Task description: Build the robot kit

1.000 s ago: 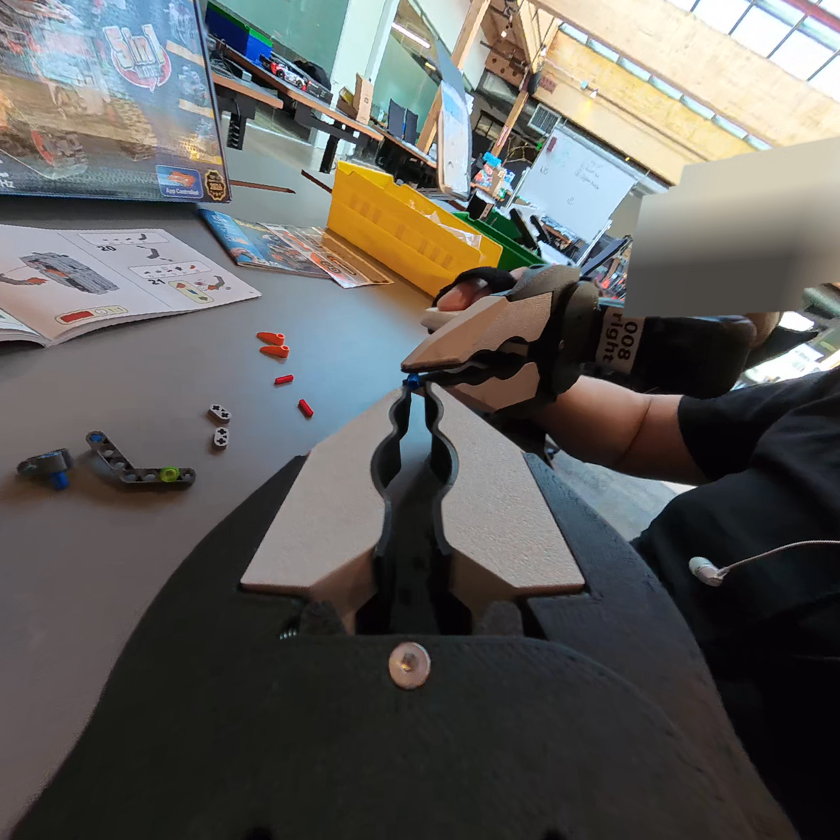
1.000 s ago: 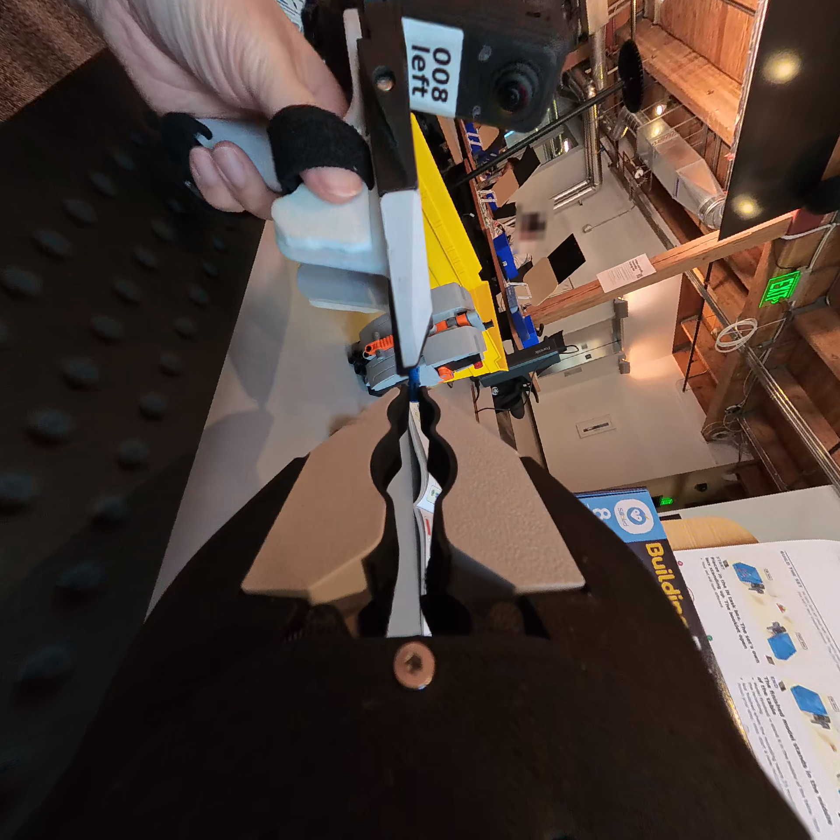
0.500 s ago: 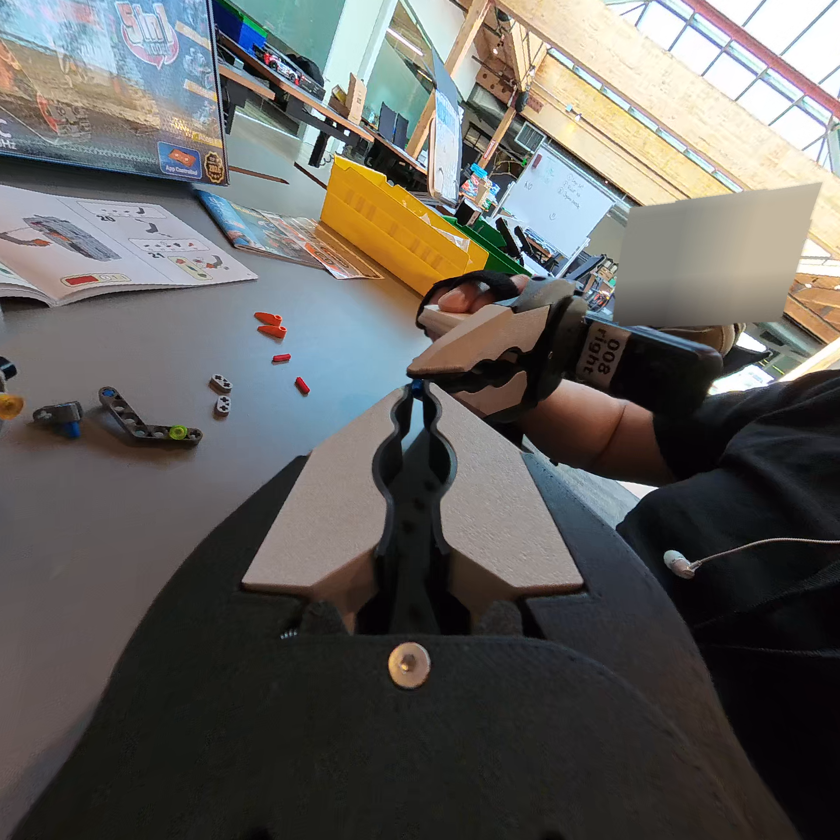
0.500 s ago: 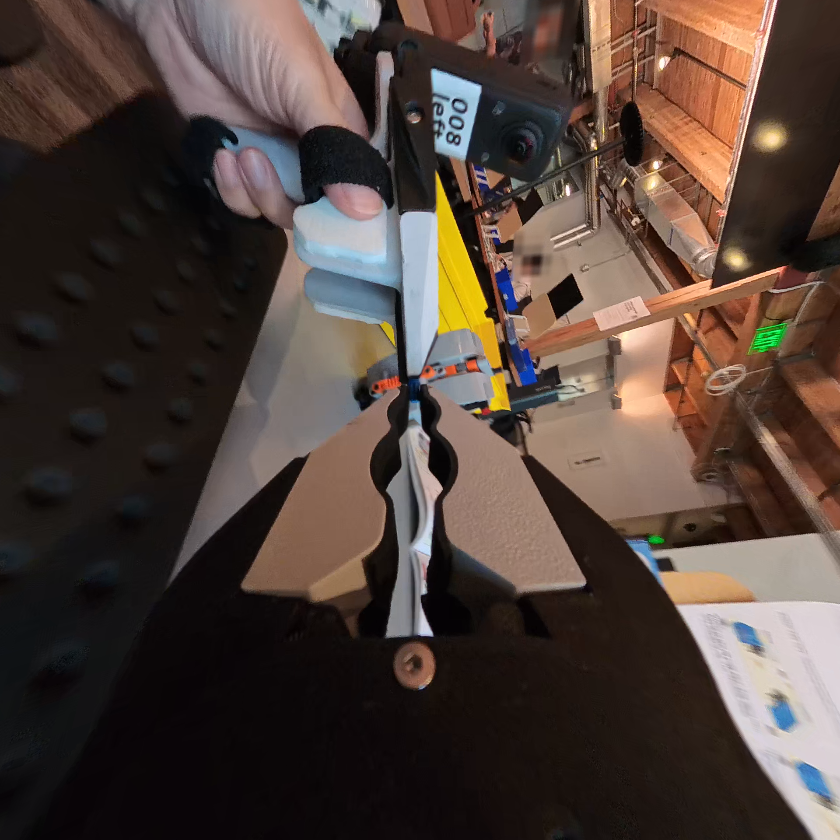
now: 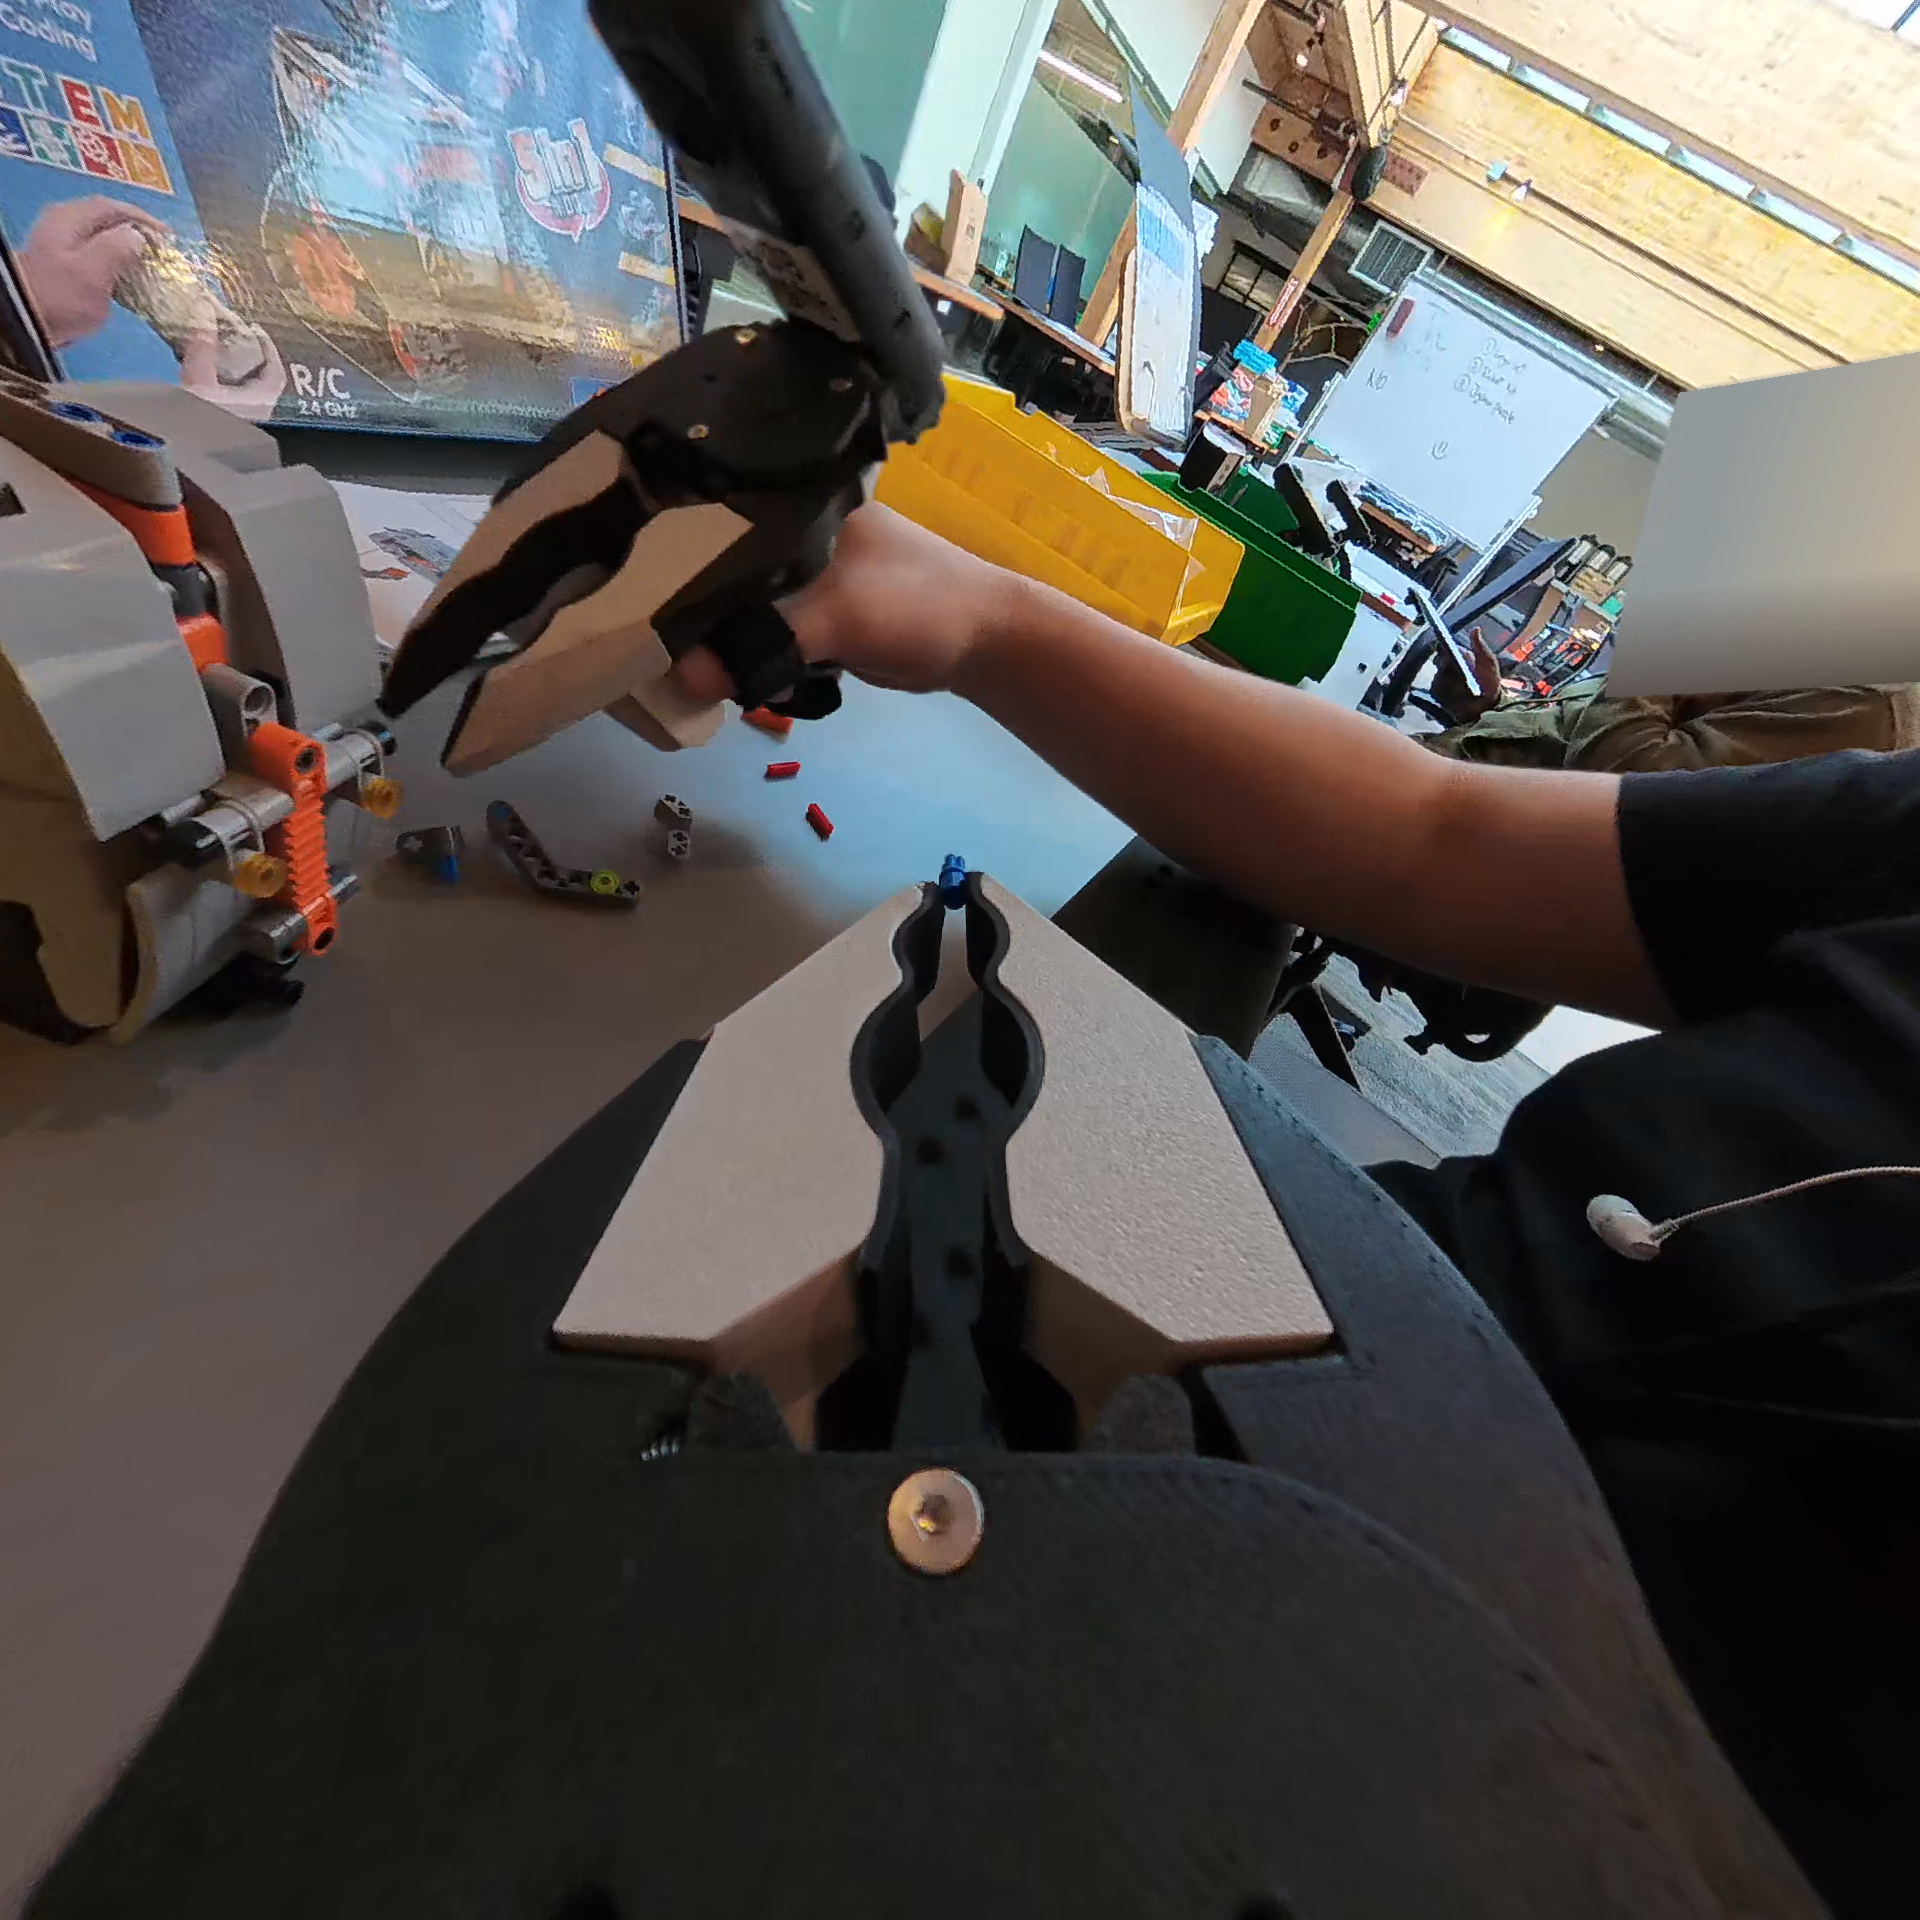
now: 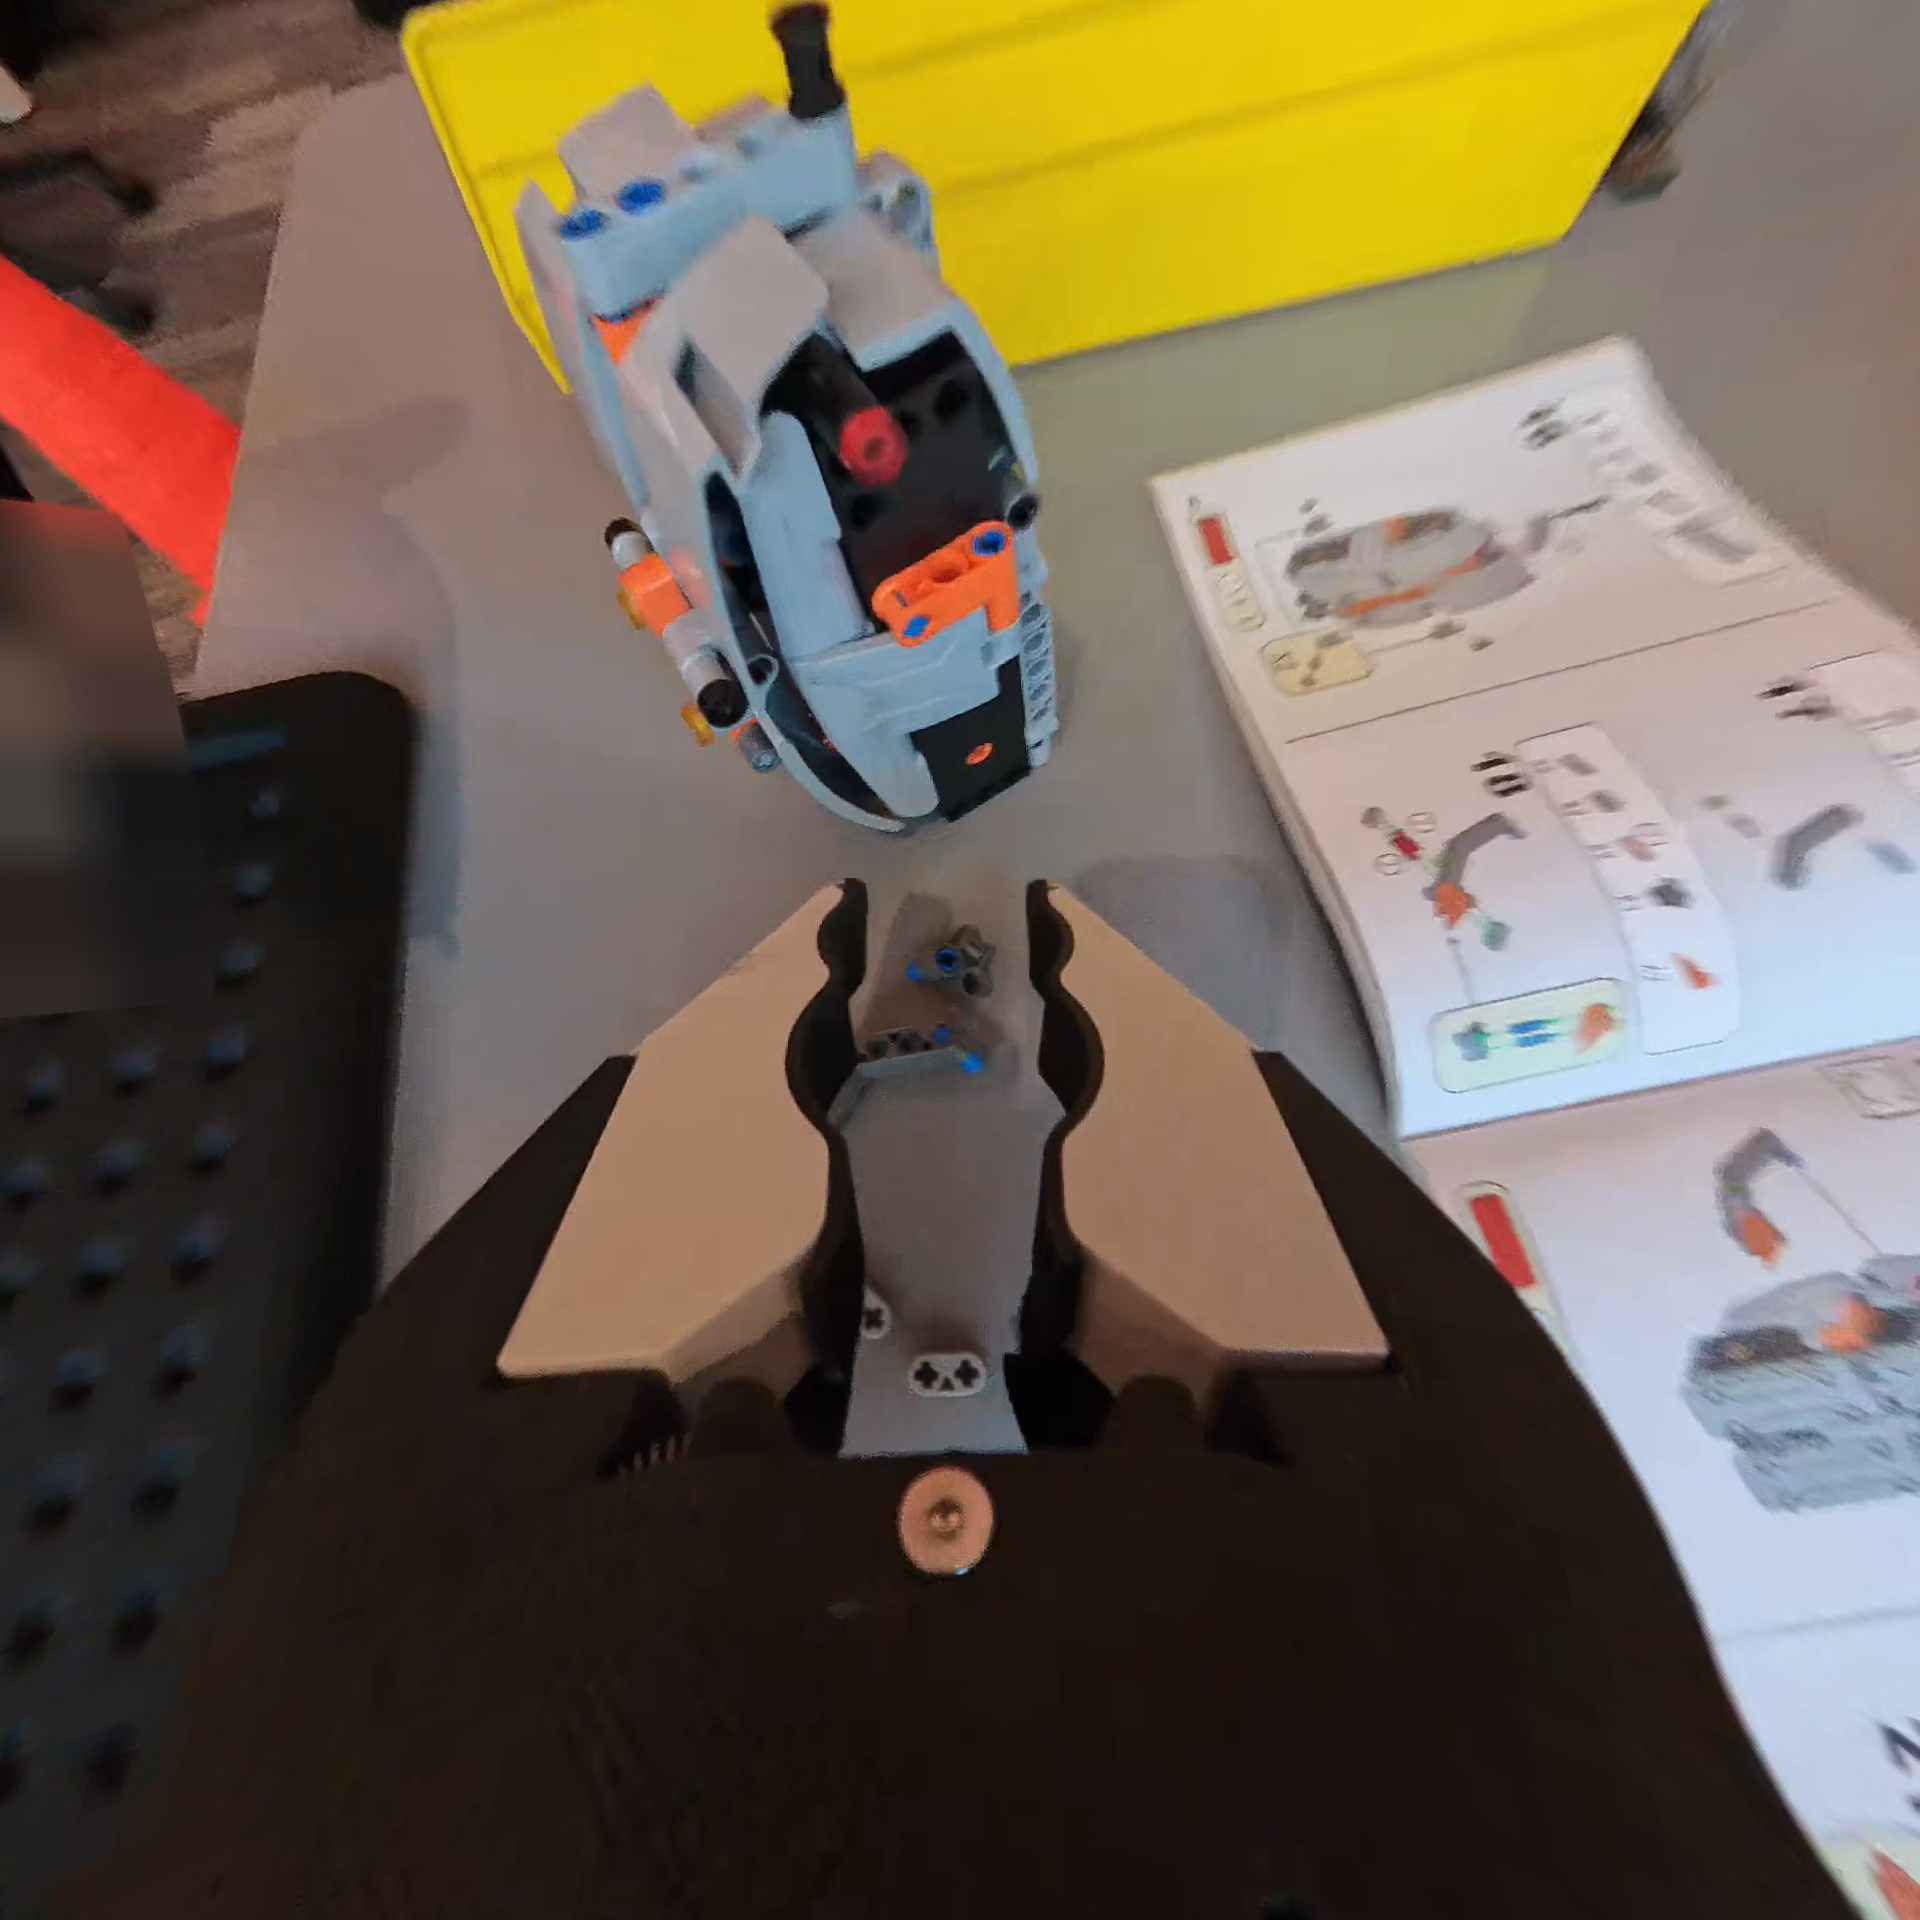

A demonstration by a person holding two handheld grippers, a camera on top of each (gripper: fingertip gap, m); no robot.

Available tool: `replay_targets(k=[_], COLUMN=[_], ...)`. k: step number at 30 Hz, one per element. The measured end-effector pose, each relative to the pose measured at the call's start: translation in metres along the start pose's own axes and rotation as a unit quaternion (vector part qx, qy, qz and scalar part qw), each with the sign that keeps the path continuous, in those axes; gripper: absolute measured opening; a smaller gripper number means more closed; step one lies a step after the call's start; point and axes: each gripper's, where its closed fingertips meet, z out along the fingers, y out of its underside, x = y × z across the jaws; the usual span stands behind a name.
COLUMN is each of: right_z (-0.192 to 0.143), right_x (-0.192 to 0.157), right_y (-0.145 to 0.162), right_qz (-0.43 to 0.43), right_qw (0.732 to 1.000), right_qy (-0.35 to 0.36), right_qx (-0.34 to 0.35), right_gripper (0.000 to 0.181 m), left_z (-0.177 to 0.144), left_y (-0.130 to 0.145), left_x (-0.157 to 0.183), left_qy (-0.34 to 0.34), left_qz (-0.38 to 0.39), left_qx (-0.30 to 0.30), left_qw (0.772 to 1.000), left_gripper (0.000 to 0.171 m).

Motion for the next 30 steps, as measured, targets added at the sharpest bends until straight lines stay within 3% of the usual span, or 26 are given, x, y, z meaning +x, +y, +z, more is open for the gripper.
replay_targets(k=[9, 10, 11, 16, 20, 23, 26, 30], right_z=[0.015, 0.015, 0.015, 0.007, -0.03, -0.067, -0.103, -0.147], right_x=[0.005, 0.005, 0.002, 0.002, -0.024, -0.04, -0.04, -0.027], right_y=[0.032, 0.031, 0.03, 0.019, 0.014, 0.043, 0.086, 0.131], right_qz=[-0.011, -0.015, -0.017, -0.056, -0.146, -0.275, -0.377, -0.451], right_qw=[0.994, 0.994, 0.995, 0.997, 0.987, 0.944, 0.872, 0.762], right_qy=[-0.013, -0.018, -0.028, -0.004, 0.063, 0.16, 0.224, 0.274], right_qx=[-0.107, -0.102, -0.095, -0.05, -0.017, -0.088, -0.22, -0.376], right_gripper=[0.025, 0.011, 0.008, 0.007, 0.007, 0.007, 0.007, 0.008], left_z=[-0.01, -0.01, -0.01, -0.012, -0.016, -0.017, -0.013, -0.006], left_y=[0.001, 0.002, 0.002, 0.001, 0.001, 0.007, 0.014, 0.015], left_x=[-0.001, -0.001, -0.001, -0.002, 0.0, 0.0, 0.0, 0.006], left_qy=[0.007, 0.008, 0.009, 0.01, 0.004, -0.008, -0.014, -0.006], left_qz=[-0.007, -0.009, -0.01, -0.011, -0.006, 0.004, 0.012, 0.018], left_qx=[0.005, 0.006, 0.006, 0.01, 0.01, -0.004, -0.018, -0.026], left_qw=[1.0, 1.0, 1.0, 1.0, 1.0, 1.0, 1.0, 0.999], left_gripper=[0.002, 0.003, 0.002, 0.003, 0.002, 0.003, 0.003, 0.003])
